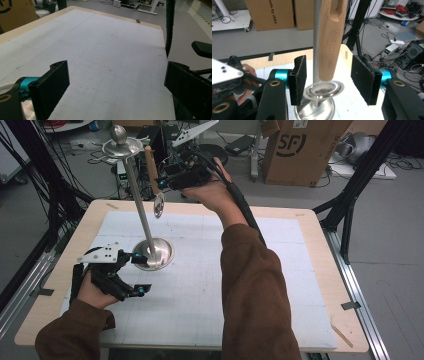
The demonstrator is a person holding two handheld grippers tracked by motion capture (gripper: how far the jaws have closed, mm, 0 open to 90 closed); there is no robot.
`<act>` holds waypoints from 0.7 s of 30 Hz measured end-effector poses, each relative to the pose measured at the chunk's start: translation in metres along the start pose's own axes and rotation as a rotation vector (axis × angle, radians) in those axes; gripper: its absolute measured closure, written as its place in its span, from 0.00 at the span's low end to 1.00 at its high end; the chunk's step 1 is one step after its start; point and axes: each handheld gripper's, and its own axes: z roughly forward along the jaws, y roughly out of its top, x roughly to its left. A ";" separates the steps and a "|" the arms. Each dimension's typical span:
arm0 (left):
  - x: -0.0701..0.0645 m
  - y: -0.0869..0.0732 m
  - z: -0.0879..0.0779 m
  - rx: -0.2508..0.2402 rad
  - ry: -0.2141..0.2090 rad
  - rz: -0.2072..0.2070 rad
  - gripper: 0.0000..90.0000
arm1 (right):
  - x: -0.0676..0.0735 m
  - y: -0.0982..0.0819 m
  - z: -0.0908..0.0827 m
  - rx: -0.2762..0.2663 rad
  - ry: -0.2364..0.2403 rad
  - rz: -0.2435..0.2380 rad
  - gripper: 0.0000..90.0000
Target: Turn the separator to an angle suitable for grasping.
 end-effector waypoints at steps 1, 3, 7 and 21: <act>0.000 0.000 0.000 0.001 0.000 0.002 0.07 | 0.000 -0.001 -0.002 -0.003 -0.002 -0.006 0.51; 0.000 0.000 0.000 0.001 0.001 0.001 0.07 | 0.001 -0.003 -0.007 0.000 -0.004 -0.007 0.51; 0.000 0.000 -0.001 0.001 0.006 -0.002 0.07 | 0.002 -0.010 -0.019 -0.013 -0.012 0.001 0.51; 0.001 0.000 -0.002 -0.003 0.006 -0.007 0.07 | 0.005 -0.047 -0.039 -0.037 -0.022 0.040 0.48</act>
